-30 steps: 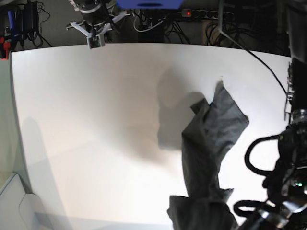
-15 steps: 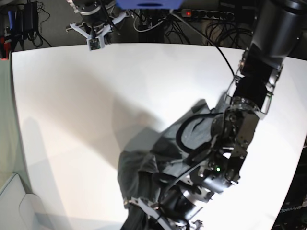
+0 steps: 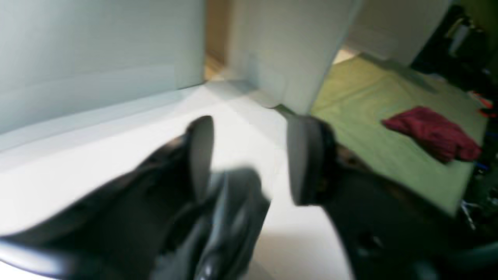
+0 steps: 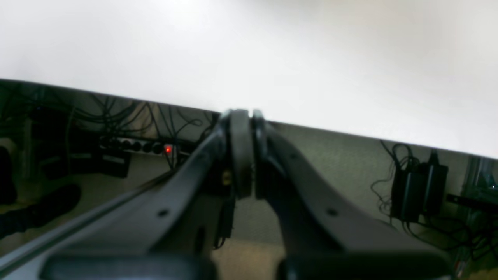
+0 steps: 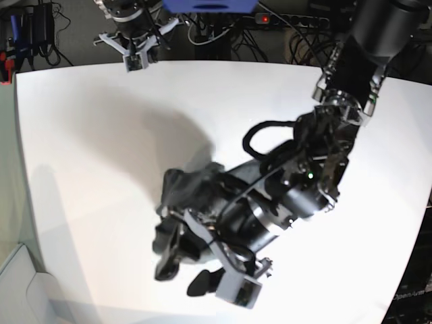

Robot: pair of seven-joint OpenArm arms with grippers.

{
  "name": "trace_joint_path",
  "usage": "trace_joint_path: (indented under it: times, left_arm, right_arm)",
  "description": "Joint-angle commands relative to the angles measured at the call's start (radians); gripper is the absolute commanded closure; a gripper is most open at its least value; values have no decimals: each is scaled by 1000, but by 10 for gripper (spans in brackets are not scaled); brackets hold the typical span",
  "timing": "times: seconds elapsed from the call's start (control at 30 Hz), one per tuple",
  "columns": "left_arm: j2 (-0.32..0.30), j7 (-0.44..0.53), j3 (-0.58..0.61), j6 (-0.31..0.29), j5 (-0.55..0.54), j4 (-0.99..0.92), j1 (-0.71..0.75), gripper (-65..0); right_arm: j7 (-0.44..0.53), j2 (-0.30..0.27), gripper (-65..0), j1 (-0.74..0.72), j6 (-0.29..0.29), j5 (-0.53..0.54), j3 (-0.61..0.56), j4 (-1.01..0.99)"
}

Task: Layout the t-shirt on the table in an organized manner, then fold the t-shirt properly
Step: 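Lay the t-shirt flat on the table and open the left gripper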

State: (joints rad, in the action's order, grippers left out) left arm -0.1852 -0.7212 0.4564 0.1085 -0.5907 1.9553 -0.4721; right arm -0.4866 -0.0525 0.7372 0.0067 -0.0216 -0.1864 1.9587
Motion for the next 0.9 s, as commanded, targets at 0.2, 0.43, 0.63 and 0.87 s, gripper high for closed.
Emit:
trace_joint_path:
  times: [0.2, 0.43, 0.63, 0.87]
  left_arm:
    - [-89, 15, 28, 0, 8, 25, 57, -405]
    - [-241, 13, -239, 0, 1, 28, 233, -407]
    - [-310, 13, -425, 0, 8, 9, 424, -408]
    - [-339, 18, -519, -2, 10, -116, 551, -409]
  right_arm:
    - [49, 1, 0, -17, -1, 22, 0, 24]
    - [49, -2, 0, -37, -1, 22, 6, 28]
    - [49, -4, -1, -67, -1, 22, 5, 54]
    - [49, -25, -152, -149, -1, 22, 5, 78]
